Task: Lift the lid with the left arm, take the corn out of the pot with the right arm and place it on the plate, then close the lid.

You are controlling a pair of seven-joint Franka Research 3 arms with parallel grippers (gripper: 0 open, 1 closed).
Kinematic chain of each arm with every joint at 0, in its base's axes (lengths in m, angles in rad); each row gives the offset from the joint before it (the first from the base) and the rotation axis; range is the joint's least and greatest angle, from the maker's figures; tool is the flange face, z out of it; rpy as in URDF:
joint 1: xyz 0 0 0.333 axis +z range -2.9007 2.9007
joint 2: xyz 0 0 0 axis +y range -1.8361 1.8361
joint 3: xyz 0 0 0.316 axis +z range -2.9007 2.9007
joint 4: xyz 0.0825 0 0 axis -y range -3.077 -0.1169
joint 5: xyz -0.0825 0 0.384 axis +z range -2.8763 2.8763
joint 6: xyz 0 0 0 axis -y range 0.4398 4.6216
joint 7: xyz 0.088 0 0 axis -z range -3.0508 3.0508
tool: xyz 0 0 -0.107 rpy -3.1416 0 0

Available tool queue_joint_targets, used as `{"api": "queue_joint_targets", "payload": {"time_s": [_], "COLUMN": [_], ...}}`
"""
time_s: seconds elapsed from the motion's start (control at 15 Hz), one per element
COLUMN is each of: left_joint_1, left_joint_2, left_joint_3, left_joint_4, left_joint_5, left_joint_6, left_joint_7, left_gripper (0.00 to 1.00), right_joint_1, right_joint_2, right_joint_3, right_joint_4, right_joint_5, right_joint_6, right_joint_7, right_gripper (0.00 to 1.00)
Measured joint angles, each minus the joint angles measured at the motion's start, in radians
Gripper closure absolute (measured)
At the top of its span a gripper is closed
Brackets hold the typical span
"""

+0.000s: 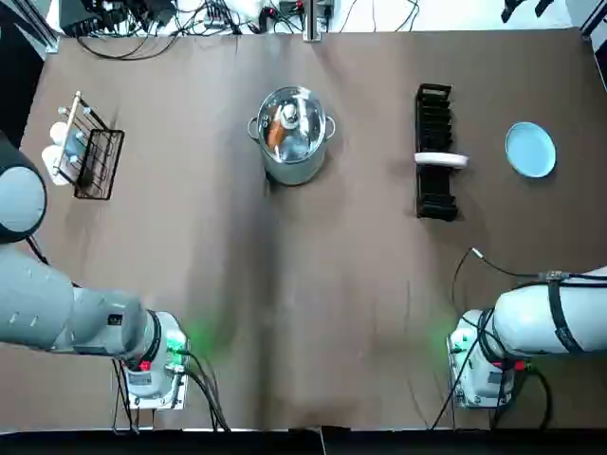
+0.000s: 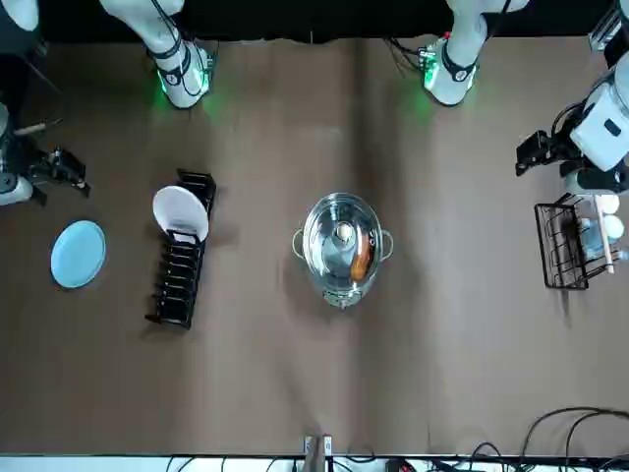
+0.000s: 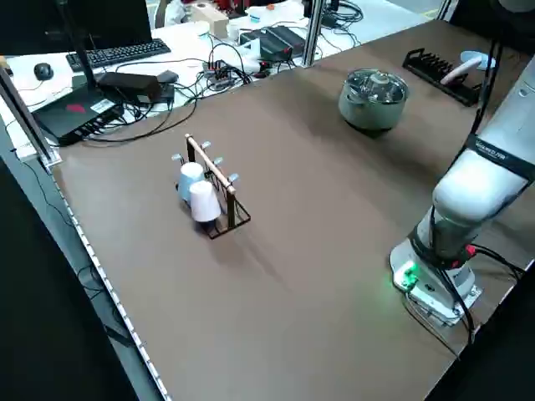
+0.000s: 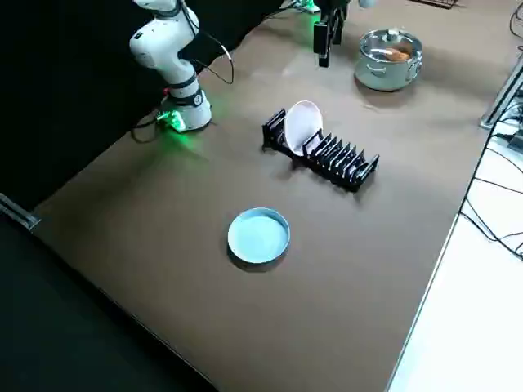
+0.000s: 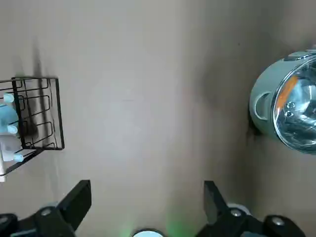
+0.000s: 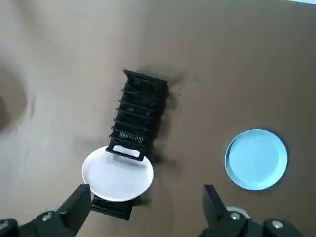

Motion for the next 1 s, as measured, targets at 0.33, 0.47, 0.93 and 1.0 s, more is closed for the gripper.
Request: {"api": "queue_joint_targets", "payload": {"time_s": [0.33,0.47,0.93,1.0], "left_joint_1": [0.003,-0.01,-0.251,-0.29], "left_joint_2": [0.003,0.019,0.265,0.296], "left_joint_3": [0.001,-0.003,-0.063,-0.064], "left_joint_4": [-0.001,-0.005,-0.018,-0.017], "left_joint_5": [0.0,-0.002,-0.107,-0.108], "left_joint_6": [0.001,0.024,0.22,0.265], "left_joint_7": [0.0,0.0,-0.172,-0.222], "left_gripper": [0.0,0.0,0.0,0.0], "right_joint_1": [-0.003,-0.009,-0.026,-0.026], "right_joint_2": [-0.006,-0.006,-0.008,-0.008], "right_joint_3": [-0.003,-0.004,-0.005,-0.005], "right_joint_4": [-0.001,-0.001,0.0,0.0], "right_joint_5": [0.0,0.001,0.003,0.003], "right_joint_6": [-0.03,-0.053,-0.058,-0.058], "right_joint_7": [0.002,0.003,0.003,0.002], "right_gripper": [0.0,0.0,0.0,0.0]}}
